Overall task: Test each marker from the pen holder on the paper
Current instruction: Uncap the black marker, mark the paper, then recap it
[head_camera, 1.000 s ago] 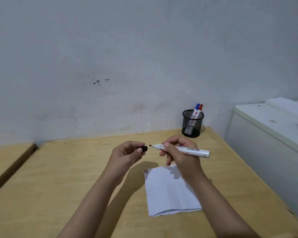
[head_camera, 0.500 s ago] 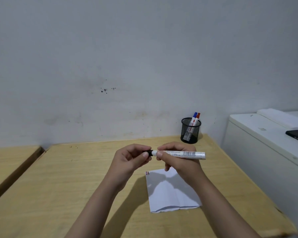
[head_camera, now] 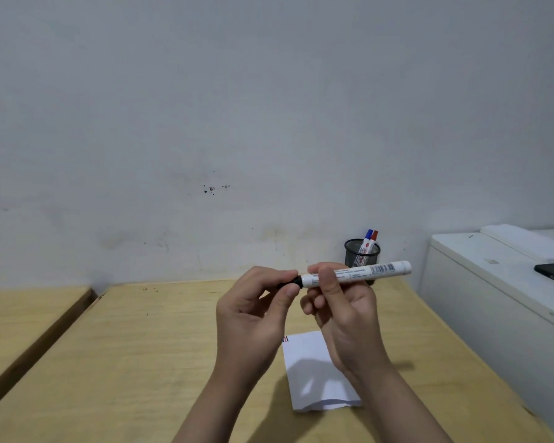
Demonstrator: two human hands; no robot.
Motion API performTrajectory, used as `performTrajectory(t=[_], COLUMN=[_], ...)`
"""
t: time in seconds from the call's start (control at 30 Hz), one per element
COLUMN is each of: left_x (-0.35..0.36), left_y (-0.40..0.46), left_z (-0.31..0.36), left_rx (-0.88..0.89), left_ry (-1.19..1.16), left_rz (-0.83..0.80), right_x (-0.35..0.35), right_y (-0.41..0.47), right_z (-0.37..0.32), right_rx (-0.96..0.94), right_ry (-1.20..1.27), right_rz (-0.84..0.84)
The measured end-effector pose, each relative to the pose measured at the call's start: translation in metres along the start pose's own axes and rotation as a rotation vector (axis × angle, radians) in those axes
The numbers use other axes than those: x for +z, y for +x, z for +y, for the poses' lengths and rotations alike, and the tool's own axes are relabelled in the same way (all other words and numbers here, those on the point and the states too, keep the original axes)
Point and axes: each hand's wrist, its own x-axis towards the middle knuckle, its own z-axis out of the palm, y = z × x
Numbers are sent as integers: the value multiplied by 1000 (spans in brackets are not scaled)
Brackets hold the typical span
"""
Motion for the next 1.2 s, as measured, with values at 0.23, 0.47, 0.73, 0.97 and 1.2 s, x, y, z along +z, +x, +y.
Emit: performTrajectory(t=[0.23,0.47,0.73,0.97,1.2], left_x=[1,15,52,106,163], left_y=[1,8,34,67,107], left_z=[-9,-15,-40,-105,-203], left_rx=[-51,160,107,51,-234], left_ry=[176,389,290,446,603], left_rz=[26,-94,-171,-296,-444], right_x=[-11,-51,-86,-156,-205], right_y=[0,21,52,137,211], right_z=[-12,-51,-55,-72,-32], right_rx=[343,-111,-195,-338,-261], right_ry=[-491,-1082,-1086,-1061,-1199], right_rz=[61,-80,-120,340,372])
